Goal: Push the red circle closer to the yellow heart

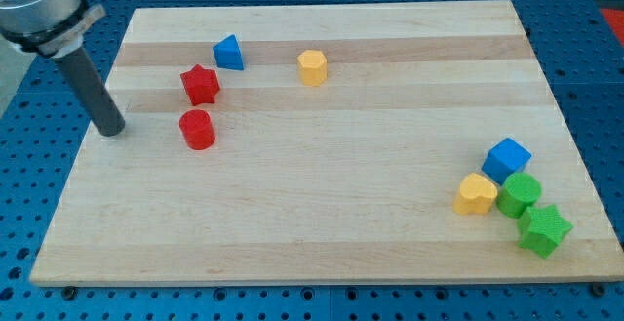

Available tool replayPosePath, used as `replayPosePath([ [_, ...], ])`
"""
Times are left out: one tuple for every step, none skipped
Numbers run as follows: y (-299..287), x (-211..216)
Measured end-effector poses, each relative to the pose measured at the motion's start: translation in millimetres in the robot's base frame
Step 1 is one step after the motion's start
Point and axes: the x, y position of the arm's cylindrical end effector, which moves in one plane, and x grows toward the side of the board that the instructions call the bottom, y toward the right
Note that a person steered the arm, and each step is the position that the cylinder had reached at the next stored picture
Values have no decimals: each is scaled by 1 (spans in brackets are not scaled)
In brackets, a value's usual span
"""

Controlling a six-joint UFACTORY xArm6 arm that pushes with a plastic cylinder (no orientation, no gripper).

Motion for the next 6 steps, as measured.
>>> replayPosePath([
  [38, 0],
  [83, 1],
  [131, 1],
  [180, 5],
  [181, 5],
  [143, 5],
])
